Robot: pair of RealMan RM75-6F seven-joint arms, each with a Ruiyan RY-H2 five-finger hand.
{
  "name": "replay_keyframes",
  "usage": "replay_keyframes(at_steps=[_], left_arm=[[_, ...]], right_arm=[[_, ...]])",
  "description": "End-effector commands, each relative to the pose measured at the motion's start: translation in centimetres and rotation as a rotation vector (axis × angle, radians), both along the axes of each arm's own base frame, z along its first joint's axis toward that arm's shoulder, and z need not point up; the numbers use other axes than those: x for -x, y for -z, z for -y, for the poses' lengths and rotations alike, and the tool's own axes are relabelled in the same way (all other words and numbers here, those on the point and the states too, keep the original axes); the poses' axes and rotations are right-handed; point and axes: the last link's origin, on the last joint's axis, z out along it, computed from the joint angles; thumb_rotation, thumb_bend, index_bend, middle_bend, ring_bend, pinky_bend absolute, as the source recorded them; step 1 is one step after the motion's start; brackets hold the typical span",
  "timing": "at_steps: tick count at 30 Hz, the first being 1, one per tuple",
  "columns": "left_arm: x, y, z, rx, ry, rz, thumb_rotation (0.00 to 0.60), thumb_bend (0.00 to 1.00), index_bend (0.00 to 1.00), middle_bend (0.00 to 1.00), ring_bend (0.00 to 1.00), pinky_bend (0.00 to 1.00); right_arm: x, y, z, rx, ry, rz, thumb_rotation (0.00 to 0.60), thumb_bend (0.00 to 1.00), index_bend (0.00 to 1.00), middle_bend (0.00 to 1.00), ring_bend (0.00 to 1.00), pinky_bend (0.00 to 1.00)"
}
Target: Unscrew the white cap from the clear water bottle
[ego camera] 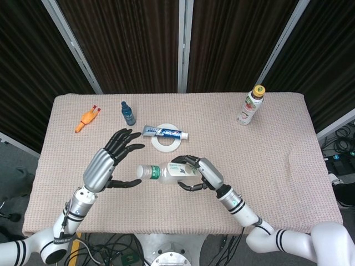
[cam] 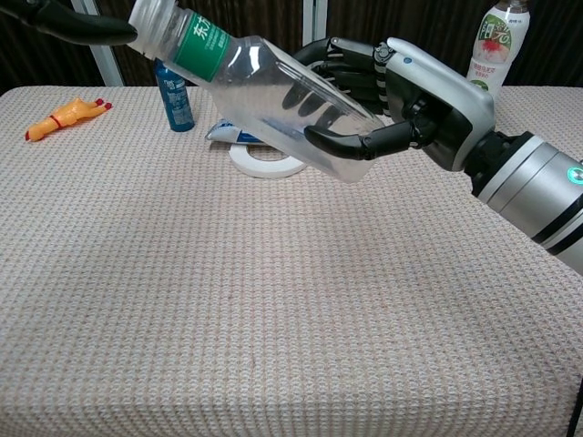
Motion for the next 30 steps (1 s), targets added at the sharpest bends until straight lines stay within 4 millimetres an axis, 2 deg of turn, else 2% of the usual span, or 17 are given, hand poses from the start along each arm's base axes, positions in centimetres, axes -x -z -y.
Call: replay_keyframes(at_steps=[1,17,30], left_arm=[[0.08,0.09,-0.08,-0.001,-0.005,-0.003,0.6,0.04,0.2,0.08,0.0,0.02],[-0.54,0.0,-0.08,-0.004,0.017,0.009,0.6,0.04,0.2,0.08,0.0,0.02],[-0.16,0.2,0.04,0.001,0.006,-0.007,0.6,0.04,0.2,0.08,0.0,0.02]], right_arm=[[-0.01,-0.01,-0.1,-0.002,-0.002,0.001,0.6,0.59,0.53,0.47,0.31,0.36],[0.06,0.33,-0.15,-0.011,-0.004,-0.018,0.6,0.59,0.53,0.47,0.31,0.36],[0.08,-0.05,-0.11,-0.003,0.0,0.0,0.6,0.59,0.53,0.47,0.31,0.36]])
